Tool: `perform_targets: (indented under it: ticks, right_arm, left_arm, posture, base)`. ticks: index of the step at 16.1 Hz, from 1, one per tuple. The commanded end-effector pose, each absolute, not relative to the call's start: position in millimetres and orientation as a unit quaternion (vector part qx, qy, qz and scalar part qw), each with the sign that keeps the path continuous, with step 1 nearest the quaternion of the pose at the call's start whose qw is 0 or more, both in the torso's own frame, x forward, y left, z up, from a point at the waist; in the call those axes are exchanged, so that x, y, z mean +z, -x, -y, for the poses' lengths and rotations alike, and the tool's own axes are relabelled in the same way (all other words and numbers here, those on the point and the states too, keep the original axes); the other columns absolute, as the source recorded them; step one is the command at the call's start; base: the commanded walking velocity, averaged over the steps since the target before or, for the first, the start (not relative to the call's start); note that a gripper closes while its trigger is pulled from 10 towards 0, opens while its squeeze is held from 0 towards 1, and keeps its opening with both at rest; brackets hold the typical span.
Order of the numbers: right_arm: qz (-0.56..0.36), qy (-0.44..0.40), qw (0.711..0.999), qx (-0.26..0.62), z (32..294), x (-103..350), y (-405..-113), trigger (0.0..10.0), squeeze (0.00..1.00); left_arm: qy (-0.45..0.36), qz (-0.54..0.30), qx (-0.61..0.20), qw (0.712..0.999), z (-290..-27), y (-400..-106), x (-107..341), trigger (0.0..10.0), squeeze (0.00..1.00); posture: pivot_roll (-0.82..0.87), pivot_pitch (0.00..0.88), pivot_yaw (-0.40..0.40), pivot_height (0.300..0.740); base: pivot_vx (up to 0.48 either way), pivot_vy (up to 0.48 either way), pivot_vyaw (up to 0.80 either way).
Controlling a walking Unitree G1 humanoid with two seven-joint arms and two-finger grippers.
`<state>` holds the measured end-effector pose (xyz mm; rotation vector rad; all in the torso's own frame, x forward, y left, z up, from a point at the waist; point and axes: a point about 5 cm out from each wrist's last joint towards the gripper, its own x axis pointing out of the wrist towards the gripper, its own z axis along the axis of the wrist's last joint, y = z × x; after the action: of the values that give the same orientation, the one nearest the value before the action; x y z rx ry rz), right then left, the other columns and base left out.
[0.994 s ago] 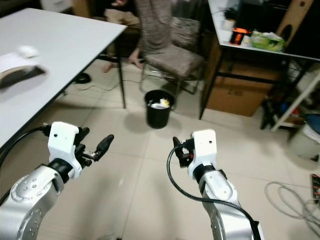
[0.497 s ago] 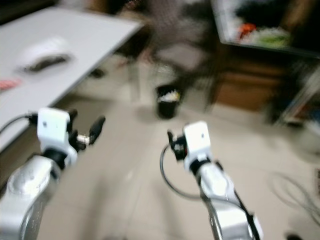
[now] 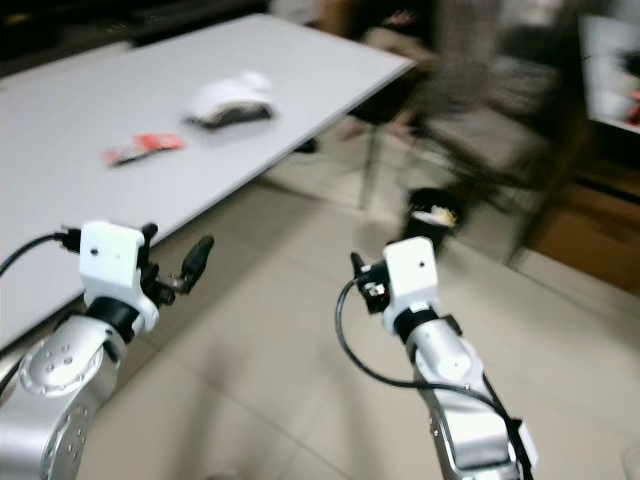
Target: Picking trash to rubbish bin
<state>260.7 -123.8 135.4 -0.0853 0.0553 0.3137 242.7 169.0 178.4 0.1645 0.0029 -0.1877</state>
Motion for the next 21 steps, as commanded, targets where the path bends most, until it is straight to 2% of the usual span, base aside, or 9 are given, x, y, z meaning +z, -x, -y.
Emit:
perform_targets:
  ticks: [1,6,21]
  right_arm:
    - [-0.016,0.039,0.985,0.167,118.7,140.3,-263.5,10.0,0.0]
    - [0.001,0.048,0.983,0.177,118.5,149.1,-271.2,10.0,0.0]
    - [-0.016,0.019,0.987,0.158,125.3,141.6,-268.8,10.0,0.0]
  left_arm:
    - [-0.089,-0.002,-0.081,0.993,-173.9,-243.0,179.1,10.0,0.0]
    - [-0.092,0.006,-0.072,0.993,-176.9,-249.0,183.5,10.0,0.0]
    - [-0.081,-0.007,-0.09,0.993,-173.5,-258.8,174.3,10.0,0.0]
  posture:
    - [0.01,0.026,-0.079,0.74]
    - [0.01,0.032,-0.087,0.74]
    - [-0.01,0.035,-0.072,0.74]
  base:
    - [0.337,0.0,0.8]
    - [0.34,0.0,0.8]
    - [0.345,0.0,0.0]
